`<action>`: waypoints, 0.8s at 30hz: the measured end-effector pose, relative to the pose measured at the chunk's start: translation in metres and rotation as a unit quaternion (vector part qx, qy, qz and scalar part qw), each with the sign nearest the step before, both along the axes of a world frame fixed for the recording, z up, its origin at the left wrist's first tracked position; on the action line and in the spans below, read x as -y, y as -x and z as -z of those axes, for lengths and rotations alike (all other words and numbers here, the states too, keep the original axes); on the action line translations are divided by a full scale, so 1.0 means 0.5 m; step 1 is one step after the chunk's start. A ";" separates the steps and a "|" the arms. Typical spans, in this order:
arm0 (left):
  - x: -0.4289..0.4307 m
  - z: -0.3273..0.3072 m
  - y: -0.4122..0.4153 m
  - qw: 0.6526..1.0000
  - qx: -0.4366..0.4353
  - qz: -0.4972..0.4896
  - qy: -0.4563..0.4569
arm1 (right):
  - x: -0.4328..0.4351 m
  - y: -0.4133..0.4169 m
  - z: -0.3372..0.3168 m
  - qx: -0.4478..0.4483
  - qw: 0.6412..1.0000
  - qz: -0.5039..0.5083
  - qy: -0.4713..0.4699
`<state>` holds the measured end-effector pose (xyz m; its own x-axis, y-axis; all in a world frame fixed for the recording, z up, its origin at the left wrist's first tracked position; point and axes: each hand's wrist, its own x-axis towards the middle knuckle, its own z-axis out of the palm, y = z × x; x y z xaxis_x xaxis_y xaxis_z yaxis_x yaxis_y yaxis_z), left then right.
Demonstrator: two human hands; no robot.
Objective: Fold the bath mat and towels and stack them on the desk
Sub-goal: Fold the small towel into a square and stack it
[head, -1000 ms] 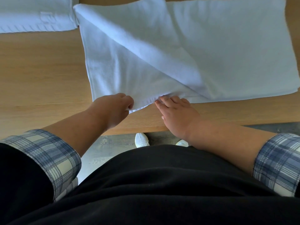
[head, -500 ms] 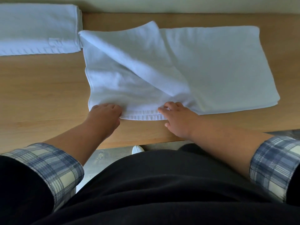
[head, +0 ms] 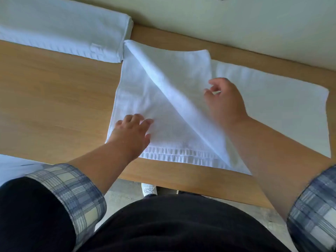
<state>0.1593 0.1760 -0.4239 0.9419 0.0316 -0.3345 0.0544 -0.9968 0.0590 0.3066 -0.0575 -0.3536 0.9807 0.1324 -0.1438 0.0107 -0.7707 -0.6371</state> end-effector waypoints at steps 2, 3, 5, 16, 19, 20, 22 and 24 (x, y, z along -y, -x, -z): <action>0.011 -0.008 -0.004 0.999 -0.009 -0.020 -0.023 | 0.002 -0.067 0.022 -0.084 0.992 0.094 -0.006; 0.016 -0.013 -0.019 0.999 0.002 -0.036 -0.028 | 0.001 -0.093 0.034 -0.145 0.982 0.117 -0.007; 0.022 -0.020 -0.065 0.997 0.051 -0.065 -0.004 | -0.007 -0.132 0.057 -0.204 0.968 0.142 -0.029; -0.005 0.064 -0.071 0.991 -0.054 -0.122 -0.008 | -0.076 -0.125 0.038 -0.243 0.927 0.061 -0.280; -0.026 0.051 -0.045 0.982 -0.011 -0.179 0.053 | -0.113 -0.058 0.012 -0.244 0.924 -0.056 -0.289; -0.040 0.038 -0.040 0.968 0.040 -0.221 0.107 | -0.126 -0.036 0.007 -0.223 0.933 -0.107 -0.261; -0.070 0.007 -0.037 0.898 0.157 -0.342 0.225 | -0.151 0.010 0.002 -0.180 0.945 -0.198 -0.190; -0.101 -0.031 -0.041 0.756 0.189 -0.489 0.392 | -0.182 0.063 -0.002 -0.161 0.932 -0.293 -0.139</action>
<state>0.1798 0.2265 -0.4083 0.6287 0.7066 -0.3247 0.5750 -0.1414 0.8058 0.2752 0.0334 -0.3526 0.6405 0.7073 -0.2991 0.1508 -0.4977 -0.8541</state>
